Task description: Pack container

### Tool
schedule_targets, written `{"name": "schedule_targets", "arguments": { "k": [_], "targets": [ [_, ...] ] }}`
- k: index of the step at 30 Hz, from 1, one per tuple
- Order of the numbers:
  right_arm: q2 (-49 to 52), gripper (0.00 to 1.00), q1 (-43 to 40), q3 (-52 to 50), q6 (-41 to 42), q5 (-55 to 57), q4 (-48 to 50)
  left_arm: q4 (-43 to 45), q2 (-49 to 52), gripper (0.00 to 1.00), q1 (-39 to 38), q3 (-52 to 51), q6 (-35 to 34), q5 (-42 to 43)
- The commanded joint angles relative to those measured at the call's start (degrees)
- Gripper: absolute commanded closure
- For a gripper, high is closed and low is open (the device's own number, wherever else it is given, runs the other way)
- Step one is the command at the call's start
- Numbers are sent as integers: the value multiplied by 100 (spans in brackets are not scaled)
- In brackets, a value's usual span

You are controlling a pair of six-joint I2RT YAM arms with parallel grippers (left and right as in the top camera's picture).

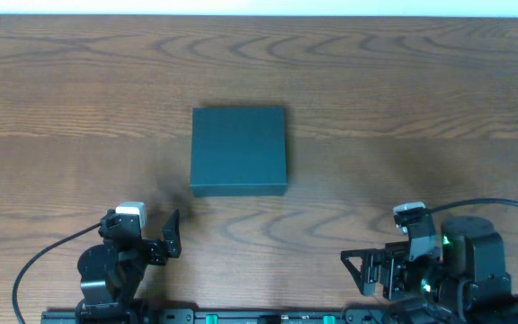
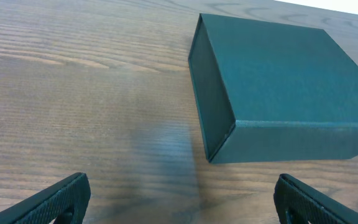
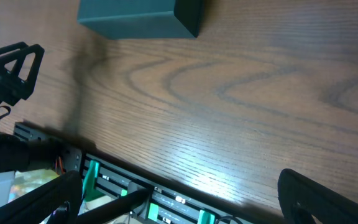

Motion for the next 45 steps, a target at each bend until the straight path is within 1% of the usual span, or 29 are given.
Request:
{"name": "schedule_targets", "arguments": {
  "k": [1,7,10,12,15,18,22,26,33,38,45],
  "targets": [
    [-22,1,26,-11,52,-42,-2,20,-50,5,13,-90,-17,85],
    [-35,1,48,-11,52,-39,0,20,-50,5,13,-90,-17,87],
    [-240,1,208,-26,-321,673,157,20,-50,5,13,-90,-17,85],
    [-483,1,254,-155,-376,1261,581,20,-50,5,13,-90,-17,85],
    [-955,1,249,-538,-951,1550,1241,20,-50,5,13,-90,-17,85],
    [-1609,1,247,-1191,-1692,1731,1827,20,-50,5,13,-90,-17,87],
    [-2420,1,247,-2122,-2164,1803,2243,20,-50,5,13,-90,-17,85],
    [-3224,1,225,-2977,-2153,1906,2280,20,-50,5,13,-90,-17,85],
    [-3244,1,210,-3499,-2079,1895,2282,20,-50,5,13,-90,-17,85],
    [-3244,1,214,-3936,-1558,1864,2415,20,-50,5,13,-90,-17,85],
    [-3241,1,214,-4122,-1554,1867,2621,20,-50,4,13,-90,-17,85]
  ]
}}
